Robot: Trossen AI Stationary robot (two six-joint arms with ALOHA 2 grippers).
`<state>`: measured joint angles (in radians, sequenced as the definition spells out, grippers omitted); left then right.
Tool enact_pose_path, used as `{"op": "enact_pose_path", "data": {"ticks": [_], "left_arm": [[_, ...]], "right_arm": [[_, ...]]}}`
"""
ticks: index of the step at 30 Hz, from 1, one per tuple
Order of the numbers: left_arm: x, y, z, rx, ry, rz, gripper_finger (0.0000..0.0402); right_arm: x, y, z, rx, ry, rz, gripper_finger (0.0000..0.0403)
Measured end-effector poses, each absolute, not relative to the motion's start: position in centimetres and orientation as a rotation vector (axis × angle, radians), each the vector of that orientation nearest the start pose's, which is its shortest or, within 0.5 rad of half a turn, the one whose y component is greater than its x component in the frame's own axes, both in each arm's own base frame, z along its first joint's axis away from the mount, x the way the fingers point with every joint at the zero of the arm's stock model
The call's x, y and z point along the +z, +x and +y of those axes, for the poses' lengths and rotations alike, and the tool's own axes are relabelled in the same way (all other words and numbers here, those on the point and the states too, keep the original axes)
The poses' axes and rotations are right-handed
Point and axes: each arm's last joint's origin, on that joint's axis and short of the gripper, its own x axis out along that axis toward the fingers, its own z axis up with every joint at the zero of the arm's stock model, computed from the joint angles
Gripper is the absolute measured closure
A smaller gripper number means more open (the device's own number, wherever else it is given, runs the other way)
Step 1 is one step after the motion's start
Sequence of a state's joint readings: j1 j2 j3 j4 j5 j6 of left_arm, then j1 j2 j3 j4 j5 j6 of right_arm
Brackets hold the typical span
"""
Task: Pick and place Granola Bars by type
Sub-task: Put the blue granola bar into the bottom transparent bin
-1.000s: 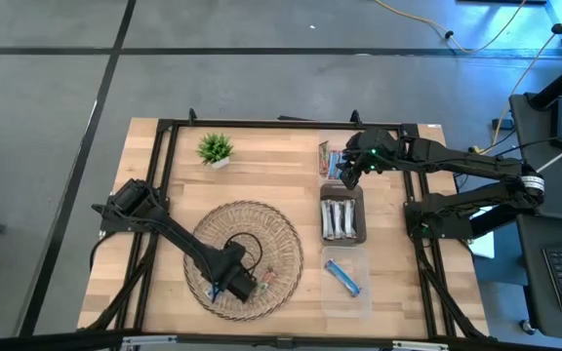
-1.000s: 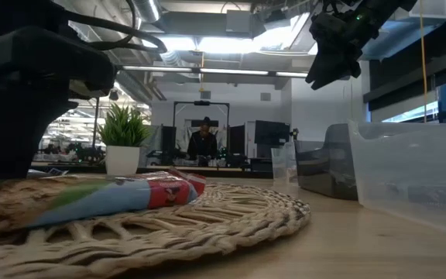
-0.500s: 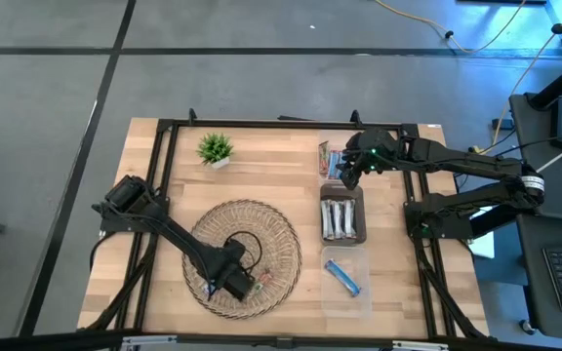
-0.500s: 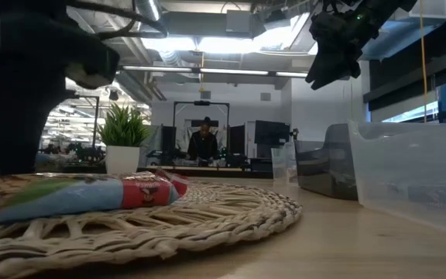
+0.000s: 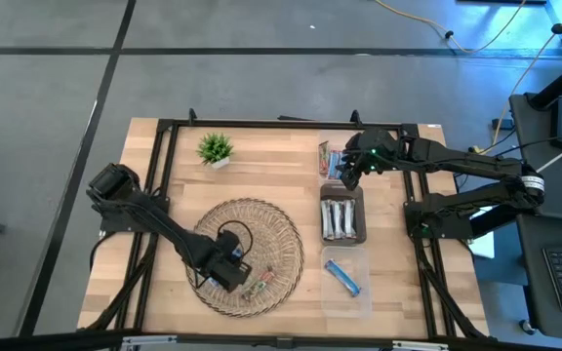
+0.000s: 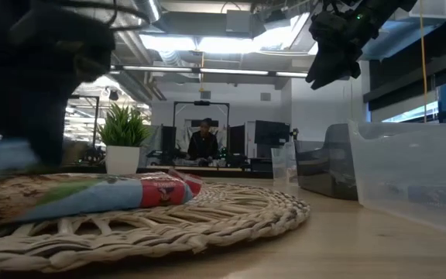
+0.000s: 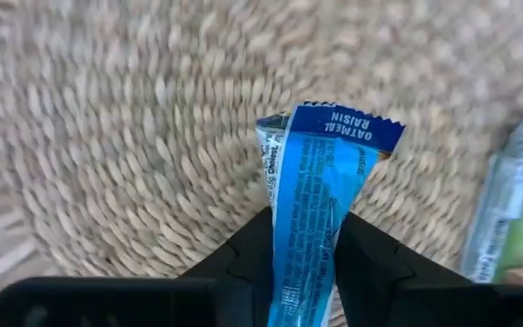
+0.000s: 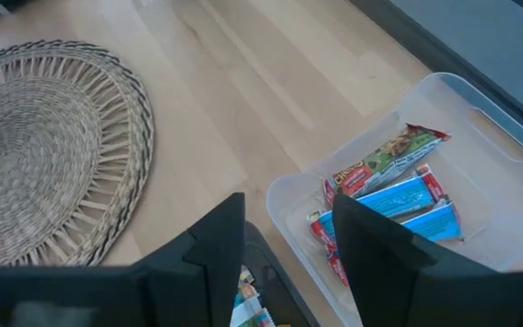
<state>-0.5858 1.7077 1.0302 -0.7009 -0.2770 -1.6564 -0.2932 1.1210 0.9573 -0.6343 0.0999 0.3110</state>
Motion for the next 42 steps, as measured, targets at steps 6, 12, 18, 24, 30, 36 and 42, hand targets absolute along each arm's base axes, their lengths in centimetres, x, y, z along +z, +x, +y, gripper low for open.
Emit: {"op": "enact_pose_path", "data": {"ticks": [6, 12, 18, 24, 30, 36, 42], "left_arm": [[19.7, 25.7, -15.5, 0.696, -0.822, 0.798, 0.0311], [23.9, 26.7, -15.0, 0.628, -0.620, 0.345, 0.0311], [27.1, 28.9, -15.1, 0.576, -0.499, 0.081, 0.0311], [28.7, 31.6, -13.7, 0.420, -0.398, -0.008, 0.0311], [30.0, 32.8, -11.8, 0.295, -0.352, -0.080, 0.0311], [30.8, 33.4, -10.7, 0.211, -0.296, -0.129, 0.0311], [30.8, 33.6, -9.7, 0.243, -0.278, -0.132, 0.0311]], "right_arm": [[29.6, 22.1, -5.6, -0.265, 0.329, 0.705, 0.0233], [31.0, 23.8, -1.8, 0.072, 0.200, 0.554, 0.0233], [31.9, 24.3, 1.6, 0.225, 0.120, 0.457, 0.0233], [33.0, 24.7, 3.4, 0.303, 0.095, 0.330, 0.0205], [32.8, 25.0, 4.2, 0.255, 0.168, 0.339, 0.0130], [31.6, 26.3, 4.9, 0.151, 0.166, 0.358, 0.0086], [31.2, 27.8, 5.9, 0.183, 0.151, 0.299, 0.0083]]}}
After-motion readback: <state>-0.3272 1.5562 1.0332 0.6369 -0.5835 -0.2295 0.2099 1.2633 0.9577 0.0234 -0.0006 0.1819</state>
